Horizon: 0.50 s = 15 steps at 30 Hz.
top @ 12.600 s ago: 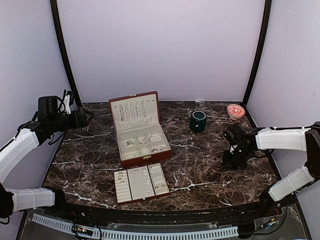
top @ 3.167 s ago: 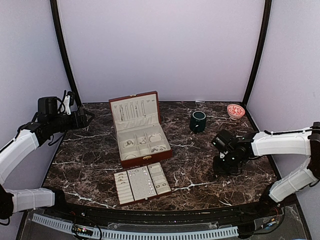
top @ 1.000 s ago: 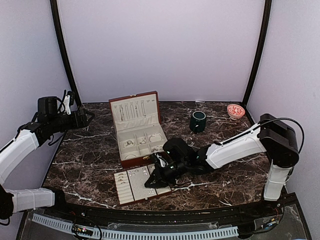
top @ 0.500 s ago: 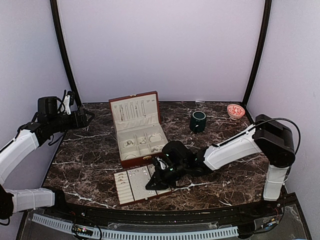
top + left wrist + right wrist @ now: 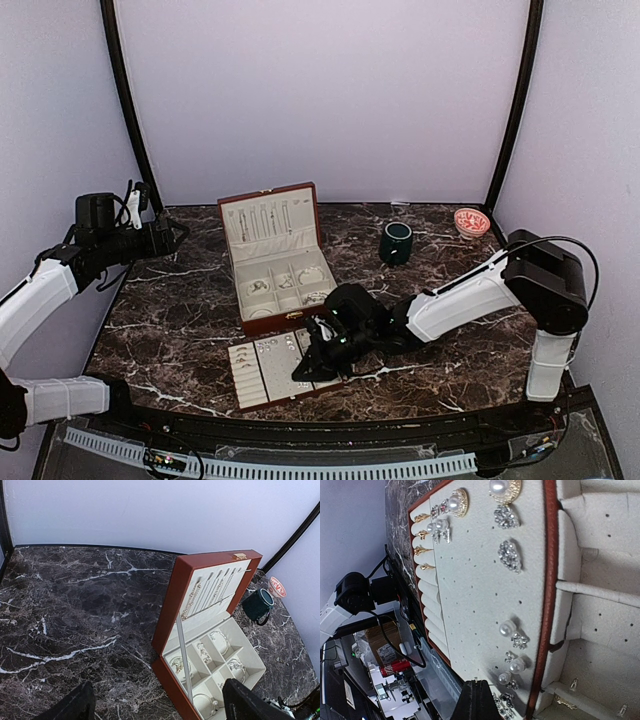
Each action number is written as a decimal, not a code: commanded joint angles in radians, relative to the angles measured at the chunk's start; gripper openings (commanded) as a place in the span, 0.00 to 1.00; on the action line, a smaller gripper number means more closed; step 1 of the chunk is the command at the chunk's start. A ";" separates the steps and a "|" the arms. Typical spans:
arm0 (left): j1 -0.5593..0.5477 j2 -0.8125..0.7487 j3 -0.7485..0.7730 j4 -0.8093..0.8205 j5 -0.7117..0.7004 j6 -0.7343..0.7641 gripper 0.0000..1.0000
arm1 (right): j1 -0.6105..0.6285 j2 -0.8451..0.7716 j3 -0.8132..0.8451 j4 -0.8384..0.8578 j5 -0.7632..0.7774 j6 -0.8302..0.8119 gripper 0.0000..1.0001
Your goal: Organize the mixed jewelry
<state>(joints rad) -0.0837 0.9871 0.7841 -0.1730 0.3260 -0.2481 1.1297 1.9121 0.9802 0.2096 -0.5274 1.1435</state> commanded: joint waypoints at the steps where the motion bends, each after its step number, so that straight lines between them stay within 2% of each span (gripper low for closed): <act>1: -0.006 -0.016 -0.013 0.019 0.014 -0.001 0.91 | 0.008 0.014 -0.011 0.036 -0.007 0.012 0.00; 15: -0.006 -0.017 -0.013 0.019 0.013 0.000 0.91 | 0.008 0.020 -0.026 0.051 -0.013 0.027 0.00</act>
<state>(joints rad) -0.0837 0.9871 0.7841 -0.1730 0.3260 -0.2478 1.1301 1.9137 0.9733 0.2222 -0.5278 1.1618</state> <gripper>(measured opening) 0.910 0.009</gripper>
